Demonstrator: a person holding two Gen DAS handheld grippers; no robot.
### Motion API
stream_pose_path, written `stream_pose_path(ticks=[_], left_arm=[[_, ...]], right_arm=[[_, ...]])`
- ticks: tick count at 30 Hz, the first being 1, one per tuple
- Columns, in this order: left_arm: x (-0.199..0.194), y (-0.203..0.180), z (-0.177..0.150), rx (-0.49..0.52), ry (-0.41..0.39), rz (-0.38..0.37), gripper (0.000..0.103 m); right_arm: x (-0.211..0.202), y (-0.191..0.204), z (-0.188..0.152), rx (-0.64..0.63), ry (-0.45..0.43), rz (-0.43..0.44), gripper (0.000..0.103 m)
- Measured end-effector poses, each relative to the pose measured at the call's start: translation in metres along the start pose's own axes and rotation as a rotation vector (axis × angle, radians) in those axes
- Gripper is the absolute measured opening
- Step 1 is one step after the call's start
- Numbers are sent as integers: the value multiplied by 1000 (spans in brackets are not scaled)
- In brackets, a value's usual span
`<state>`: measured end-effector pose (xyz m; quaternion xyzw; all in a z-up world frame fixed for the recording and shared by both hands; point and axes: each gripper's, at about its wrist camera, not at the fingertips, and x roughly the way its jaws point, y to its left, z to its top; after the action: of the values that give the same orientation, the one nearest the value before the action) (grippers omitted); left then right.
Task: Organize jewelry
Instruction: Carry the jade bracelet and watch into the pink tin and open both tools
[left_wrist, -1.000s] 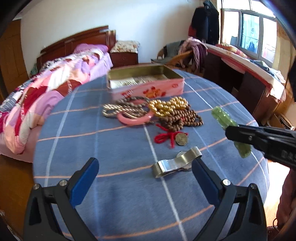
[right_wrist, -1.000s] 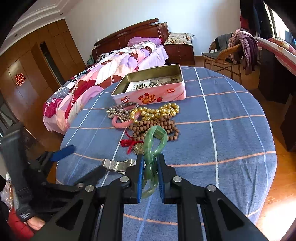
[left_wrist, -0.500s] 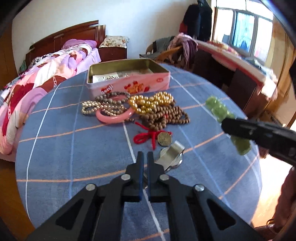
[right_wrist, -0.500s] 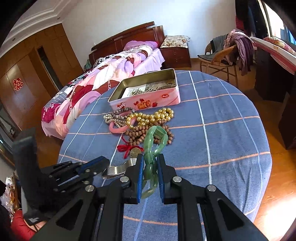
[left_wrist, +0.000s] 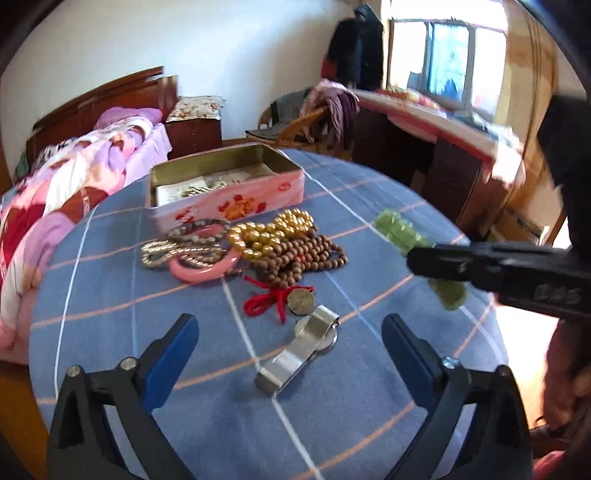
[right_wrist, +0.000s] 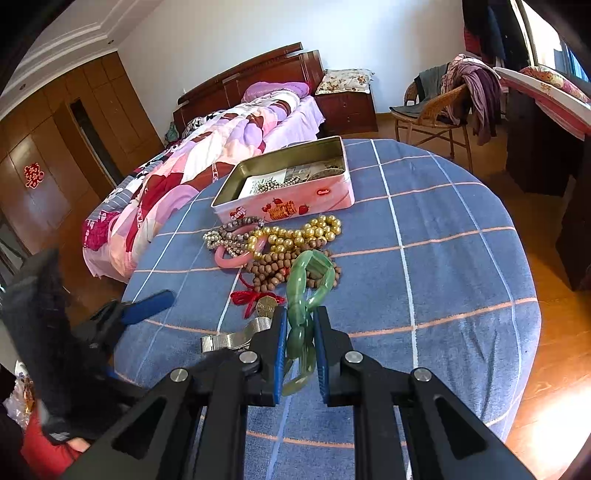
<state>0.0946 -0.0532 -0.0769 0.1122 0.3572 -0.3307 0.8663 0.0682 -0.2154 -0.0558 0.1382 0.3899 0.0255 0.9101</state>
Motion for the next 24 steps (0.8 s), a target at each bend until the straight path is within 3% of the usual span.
stream_pose_path(ticks=[1, 3, 4, 5, 10, 14, 24], left_arm=[[6, -5, 1, 28, 21, -5, 94], [24, -17, 3, 87, 68, 54, 77], [33, -19, 2, 92, 106, 69, 47], [41, -19, 1, 75, 148, 55, 35], [33, -10, -4, 0, 133, 18, 34], [14, 11, -14, -147, 73, -55, 33], [-29, 34, -6, -244, -85, -27, 33]], right_arm=[[-1, -1, 0, 0, -1, -4, 14], [-3, -2, 1, 2, -5, -9, 14], [-5, -3, 1, 4, -8, -11, 14], [-6, -3, 1, 4, -12, -15, 14], [-9, -6, 3, 1, -24, -26, 14], [-8, -5, 0, -2, -29, -24, 14], [-5, -2, 4, -8, -45, -28, 14]])
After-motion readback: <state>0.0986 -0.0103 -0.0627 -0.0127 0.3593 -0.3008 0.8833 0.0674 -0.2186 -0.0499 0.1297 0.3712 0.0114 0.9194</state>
